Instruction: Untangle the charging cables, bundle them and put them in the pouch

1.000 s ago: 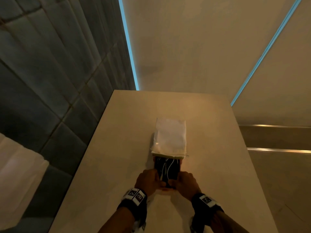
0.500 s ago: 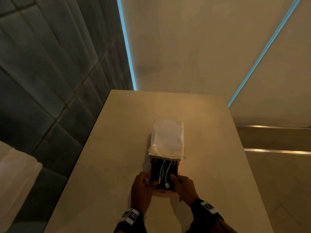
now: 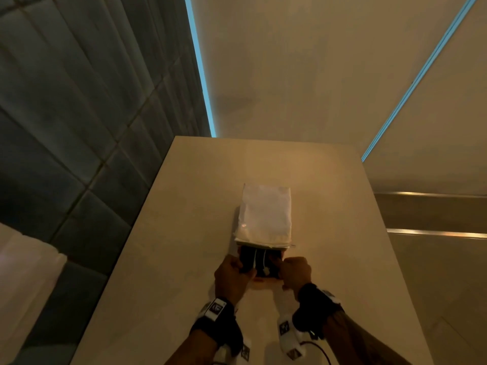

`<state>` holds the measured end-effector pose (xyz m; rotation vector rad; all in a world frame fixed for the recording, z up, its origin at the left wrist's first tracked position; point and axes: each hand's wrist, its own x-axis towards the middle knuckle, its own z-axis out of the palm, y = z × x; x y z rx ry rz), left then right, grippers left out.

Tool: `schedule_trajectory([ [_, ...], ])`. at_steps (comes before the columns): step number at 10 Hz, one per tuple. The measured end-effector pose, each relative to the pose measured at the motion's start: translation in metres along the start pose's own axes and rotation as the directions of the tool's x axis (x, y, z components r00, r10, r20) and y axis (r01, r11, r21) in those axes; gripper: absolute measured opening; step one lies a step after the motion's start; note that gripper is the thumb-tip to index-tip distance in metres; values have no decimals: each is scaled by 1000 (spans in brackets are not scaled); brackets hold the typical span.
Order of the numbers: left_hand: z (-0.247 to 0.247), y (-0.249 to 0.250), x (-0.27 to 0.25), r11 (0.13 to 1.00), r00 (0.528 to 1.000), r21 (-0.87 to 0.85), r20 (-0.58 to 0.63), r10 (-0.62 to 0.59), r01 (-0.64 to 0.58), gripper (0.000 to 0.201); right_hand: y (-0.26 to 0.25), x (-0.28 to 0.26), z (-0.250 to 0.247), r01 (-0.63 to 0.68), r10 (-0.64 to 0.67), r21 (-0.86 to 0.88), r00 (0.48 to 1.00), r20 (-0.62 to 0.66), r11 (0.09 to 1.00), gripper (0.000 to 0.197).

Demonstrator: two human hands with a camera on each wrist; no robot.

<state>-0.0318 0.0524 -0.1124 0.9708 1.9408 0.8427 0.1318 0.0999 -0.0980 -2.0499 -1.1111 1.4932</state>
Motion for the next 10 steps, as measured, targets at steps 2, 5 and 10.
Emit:
schedule_trajectory([
  [2,-1,16,20,998,999,-26,-18,48,-48,32,-9,8,1,-7,9,186,1000,-6,982,18],
  [5,-20,8,48,940,962,244,191,194,-238,76,0,10,-10,352,-353,-115,935,13,929,59],
  [10,-44,7,46,860,979,479,178,100,-176,52,9,16,-32,318,-304,-459,947,105,829,55],
])
